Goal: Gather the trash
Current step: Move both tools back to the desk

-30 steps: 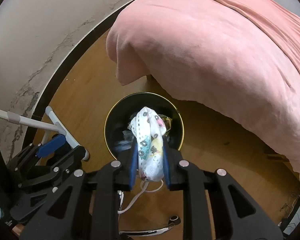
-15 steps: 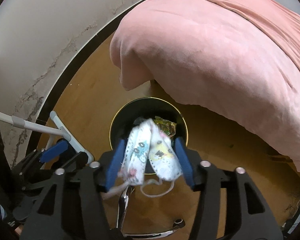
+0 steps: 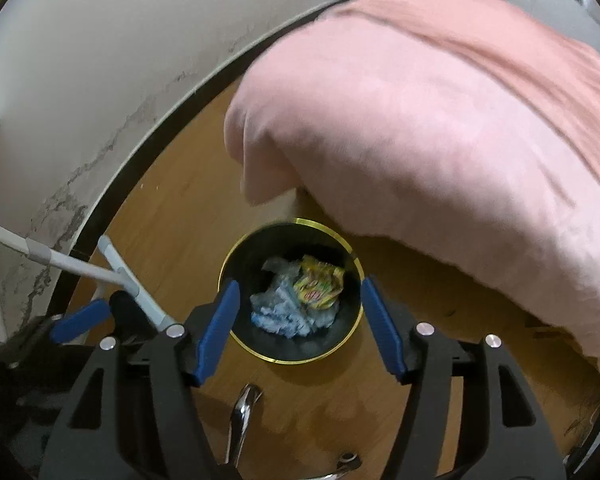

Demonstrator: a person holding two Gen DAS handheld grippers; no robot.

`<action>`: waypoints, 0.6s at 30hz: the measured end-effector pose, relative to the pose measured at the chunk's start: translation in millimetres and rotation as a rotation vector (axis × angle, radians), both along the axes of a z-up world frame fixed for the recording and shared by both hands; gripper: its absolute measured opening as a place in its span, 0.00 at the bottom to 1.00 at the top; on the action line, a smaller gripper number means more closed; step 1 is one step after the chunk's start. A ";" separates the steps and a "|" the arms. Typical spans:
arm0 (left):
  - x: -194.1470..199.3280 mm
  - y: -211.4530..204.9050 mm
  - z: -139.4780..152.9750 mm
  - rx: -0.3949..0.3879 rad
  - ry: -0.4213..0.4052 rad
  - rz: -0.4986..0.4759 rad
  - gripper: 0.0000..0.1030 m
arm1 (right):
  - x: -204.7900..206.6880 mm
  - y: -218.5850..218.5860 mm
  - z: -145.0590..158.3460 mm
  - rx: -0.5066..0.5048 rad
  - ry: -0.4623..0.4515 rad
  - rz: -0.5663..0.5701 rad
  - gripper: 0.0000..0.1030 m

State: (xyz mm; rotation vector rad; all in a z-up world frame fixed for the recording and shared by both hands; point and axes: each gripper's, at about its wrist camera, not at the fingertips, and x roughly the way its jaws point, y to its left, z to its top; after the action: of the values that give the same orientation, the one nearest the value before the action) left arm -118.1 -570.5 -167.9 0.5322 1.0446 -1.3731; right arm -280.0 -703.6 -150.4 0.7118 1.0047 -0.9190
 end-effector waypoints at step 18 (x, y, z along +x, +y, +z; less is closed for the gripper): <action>230.7 292.4 198.5 -0.080 -0.551 0.542 0.93 | 178.5 140.5 174.0 -0.215 -0.282 0.464 0.81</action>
State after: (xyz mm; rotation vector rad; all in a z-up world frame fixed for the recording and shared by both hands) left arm 112.6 -278.1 30.6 0.4829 0.6115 -0.7222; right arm -101.5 -563.1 23.6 0.3873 0.7594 -0.4935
